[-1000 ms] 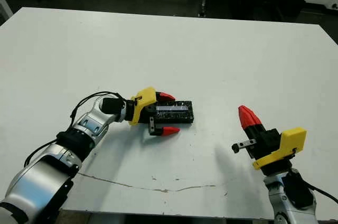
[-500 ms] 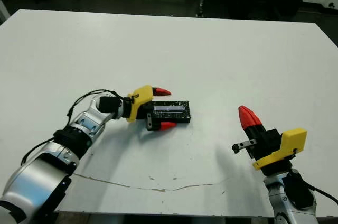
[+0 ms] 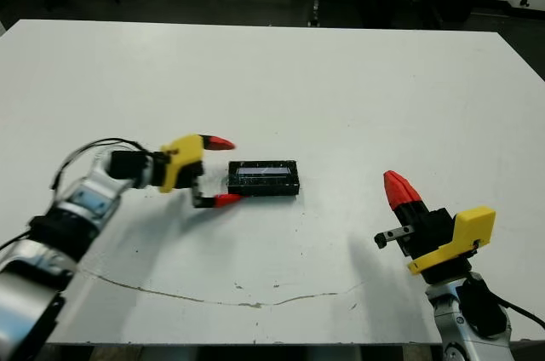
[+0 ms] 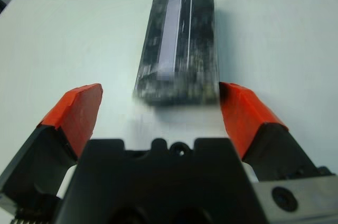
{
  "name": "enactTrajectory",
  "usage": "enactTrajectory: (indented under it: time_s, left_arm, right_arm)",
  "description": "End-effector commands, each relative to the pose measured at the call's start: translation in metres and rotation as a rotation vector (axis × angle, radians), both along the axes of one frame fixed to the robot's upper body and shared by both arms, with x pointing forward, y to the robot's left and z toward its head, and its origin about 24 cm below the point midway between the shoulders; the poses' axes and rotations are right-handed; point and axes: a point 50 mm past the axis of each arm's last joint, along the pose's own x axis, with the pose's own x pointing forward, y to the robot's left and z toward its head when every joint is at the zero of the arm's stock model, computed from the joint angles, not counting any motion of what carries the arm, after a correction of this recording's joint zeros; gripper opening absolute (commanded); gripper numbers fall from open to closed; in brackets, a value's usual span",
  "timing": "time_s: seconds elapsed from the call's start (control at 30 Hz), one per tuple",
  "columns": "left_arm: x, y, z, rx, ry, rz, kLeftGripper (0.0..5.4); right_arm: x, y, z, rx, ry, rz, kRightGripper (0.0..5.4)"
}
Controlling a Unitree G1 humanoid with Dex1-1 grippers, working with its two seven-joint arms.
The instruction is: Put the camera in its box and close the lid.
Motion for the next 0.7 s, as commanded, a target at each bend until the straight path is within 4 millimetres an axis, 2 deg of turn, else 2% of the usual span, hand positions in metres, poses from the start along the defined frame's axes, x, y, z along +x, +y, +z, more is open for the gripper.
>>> enactTrajectory:
  time_s: [0.03, 0.23, 0.37, 0.47, 0.53, 0.7]
  left_arm:
    - [-0.01, 0.021, 0.001, 0.062, 0.035, 0.033, 5.4]
    - [-0.018, 0.033, 0.008, 0.084, 0.045, 0.047, 5.4]
    - [-0.018, 0.042, 0.014, -0.014, 0.054, 0.072, 5.4]
    - [-0.016, 0.045, 0.027, -0.094, 0.033, 0.107, 5.4]
    - [-0.017, 0.039, 0.039, -0.135, -0.037, 0.147, 5.4]
    - [-0.024, 0.0, 0.05, -0.498, -0.181, 0.296, 4.82]
  right_arm:
    - [0.0, -0.003, 0.002, -0.02, -0.004, 0.003, 0.0]
    - [0.0, -0.003, 0.003, -0.036, -0.006, 0.0, 0.0]
    - [0.001, -0.003, 0.002, -0.025, -0.008, 0.01, 0.0]
    - [0.001, -0.002, 0.002, -0.026, -0.006, 0.005, 0.0]
    - [0.001, -0.002, 0.002, -0.028, -0.008, 0.002, 0.0]
    - [0.002, 0.0, 0.002, -0.024, -0.023, 0.007, 0.0]
